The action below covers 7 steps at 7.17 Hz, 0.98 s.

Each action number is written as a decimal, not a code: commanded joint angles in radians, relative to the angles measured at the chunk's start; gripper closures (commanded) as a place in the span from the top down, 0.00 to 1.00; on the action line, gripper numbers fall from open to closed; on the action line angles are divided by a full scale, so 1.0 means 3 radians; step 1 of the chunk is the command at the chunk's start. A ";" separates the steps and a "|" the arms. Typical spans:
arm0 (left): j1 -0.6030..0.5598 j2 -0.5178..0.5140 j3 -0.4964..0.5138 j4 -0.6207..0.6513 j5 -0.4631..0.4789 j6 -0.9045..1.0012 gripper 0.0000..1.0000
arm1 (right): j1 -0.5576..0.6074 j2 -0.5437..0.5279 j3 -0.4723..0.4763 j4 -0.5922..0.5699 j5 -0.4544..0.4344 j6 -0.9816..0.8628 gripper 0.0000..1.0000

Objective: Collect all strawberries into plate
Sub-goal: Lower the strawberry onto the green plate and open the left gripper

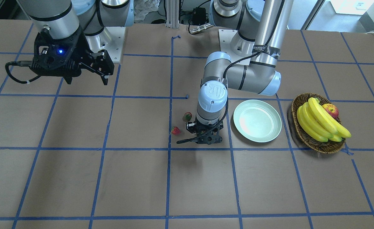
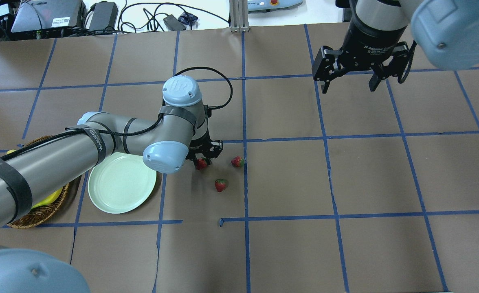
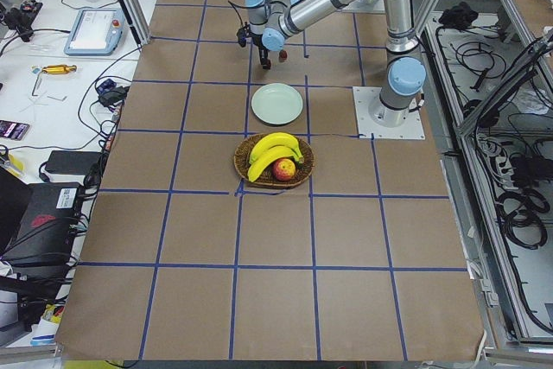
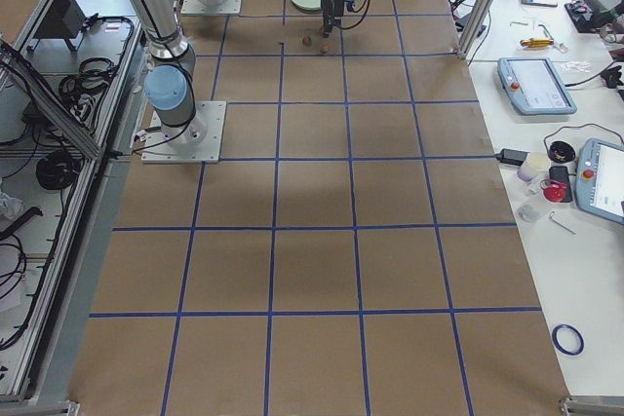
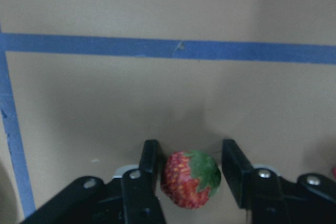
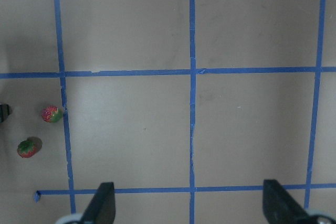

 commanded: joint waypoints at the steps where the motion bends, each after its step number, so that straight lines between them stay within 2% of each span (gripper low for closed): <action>1: 0.0028 0.0129 0.0024 -0.0161 0.0097 0.0093 0.19 | 0.0000 0.0000 -0.0005 -0.0002 0.0005 0.0002 1.00; 2: 0.0130 0.0251 0.0034 -0.0426 0.0371 0.0382 0.19 | 0.0000 0.0000 -0.0010 -0.0002 0.0005 0.0002 1.00; 4: 0.0538 0.0553 -0.0022 -0.0952 0.0455 0.0944 0.17 | 0.0000 0.0000 -0.0010 -0.0002 0.0005 0.0007 1.00; 5: 0.0767 0.0595 -0.0179 -0.0980 0.0481 0.1160 0.18 | -0.0005 -0.0005 -0.0020 -0.0002 0.0000 0.0007 1.00; 6: 0.0901 0.0575 -0.0358 -0.0879 0.0552 0.1289 0.21 | -0.0005 -0.0010 -0.0015 -0.0002 0.0005 0.0007 1.00; 7: 0.0908 0.0580 -0.0395 -0.0848 0.0558 0.1300 0.39 | -0.0005 -0.0010 -0.0015 -0.0007 0.0000 0.0007 1.00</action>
